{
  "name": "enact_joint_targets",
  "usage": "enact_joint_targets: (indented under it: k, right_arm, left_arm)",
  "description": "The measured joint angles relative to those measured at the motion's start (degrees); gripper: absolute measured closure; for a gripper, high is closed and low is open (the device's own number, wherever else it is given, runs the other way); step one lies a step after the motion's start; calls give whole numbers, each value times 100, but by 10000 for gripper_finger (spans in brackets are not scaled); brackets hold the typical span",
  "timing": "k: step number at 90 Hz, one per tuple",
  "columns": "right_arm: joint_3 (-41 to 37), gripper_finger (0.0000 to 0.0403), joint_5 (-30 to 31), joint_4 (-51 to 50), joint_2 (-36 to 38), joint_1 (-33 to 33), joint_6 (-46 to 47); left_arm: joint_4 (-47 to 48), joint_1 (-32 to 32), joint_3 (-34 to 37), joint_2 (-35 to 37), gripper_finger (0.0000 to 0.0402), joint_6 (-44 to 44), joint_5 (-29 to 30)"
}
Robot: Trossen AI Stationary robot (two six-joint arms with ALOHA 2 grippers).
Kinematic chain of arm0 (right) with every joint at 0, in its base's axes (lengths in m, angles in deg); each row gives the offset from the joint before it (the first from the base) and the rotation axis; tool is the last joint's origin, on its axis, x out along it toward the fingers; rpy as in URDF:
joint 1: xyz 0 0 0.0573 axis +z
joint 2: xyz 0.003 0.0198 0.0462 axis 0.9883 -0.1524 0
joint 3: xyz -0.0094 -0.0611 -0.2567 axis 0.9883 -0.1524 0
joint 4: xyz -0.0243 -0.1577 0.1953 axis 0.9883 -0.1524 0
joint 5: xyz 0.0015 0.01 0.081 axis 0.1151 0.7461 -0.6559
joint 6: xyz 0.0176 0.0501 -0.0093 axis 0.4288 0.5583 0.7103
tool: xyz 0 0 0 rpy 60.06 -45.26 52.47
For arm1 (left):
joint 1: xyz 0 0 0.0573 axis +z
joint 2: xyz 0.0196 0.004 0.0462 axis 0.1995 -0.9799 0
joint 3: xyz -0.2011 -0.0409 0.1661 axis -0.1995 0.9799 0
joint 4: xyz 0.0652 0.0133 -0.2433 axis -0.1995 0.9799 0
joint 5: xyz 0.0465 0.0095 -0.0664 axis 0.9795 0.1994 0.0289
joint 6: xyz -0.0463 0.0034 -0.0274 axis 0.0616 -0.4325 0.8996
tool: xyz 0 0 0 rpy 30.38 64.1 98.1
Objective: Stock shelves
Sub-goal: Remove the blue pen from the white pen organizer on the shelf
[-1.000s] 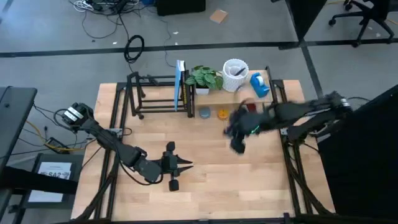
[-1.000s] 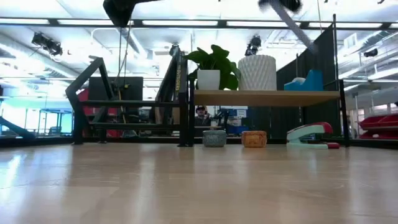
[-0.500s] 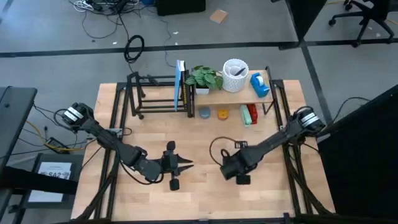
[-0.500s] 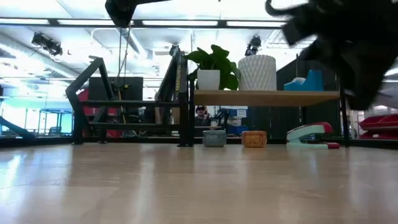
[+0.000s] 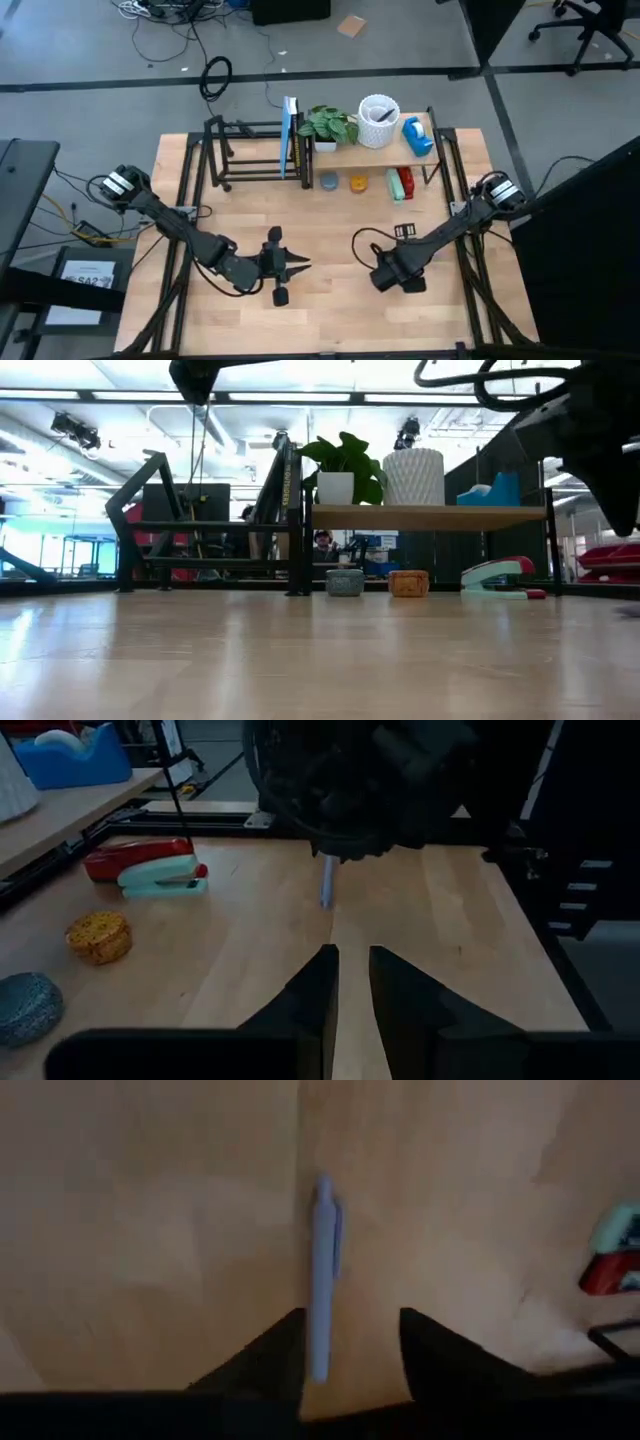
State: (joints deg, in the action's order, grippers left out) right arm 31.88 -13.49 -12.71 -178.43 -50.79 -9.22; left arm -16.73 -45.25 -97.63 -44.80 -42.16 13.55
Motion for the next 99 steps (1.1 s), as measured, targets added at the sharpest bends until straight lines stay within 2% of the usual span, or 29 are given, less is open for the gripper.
enact_joint_targets:
  k: [12,32,43,56,72,86,99]
  right_arm:
    - [205,204,263,-125,112,-108,442]
    - [516,194,1846,148,1462,-618,1400]
    - [520,203,2563,938,2434,-1205,1420]
    - [522,217,3083,2325,3318,-2265,869]
    - [529,232,2927,3737,3687,-3948,235]
    - [527,237,2219,3774,3527,-5312,79]
    - [527,215,1495,4044,3328,-6093,-213]
  left_arm:
    - [2,0,0,0,360,-4,0]
    - [0,0,0,0,360,-20,0]
    - [-1,0,0,0,360,-135,0]
    - [-2,0,0,0,360,-149,0]
    - [-6,-2,0,0,360,-146,0]
    - [-7,0,0,0,360,-146,0]
    - [-7,-2,0,0,360,-146,0]
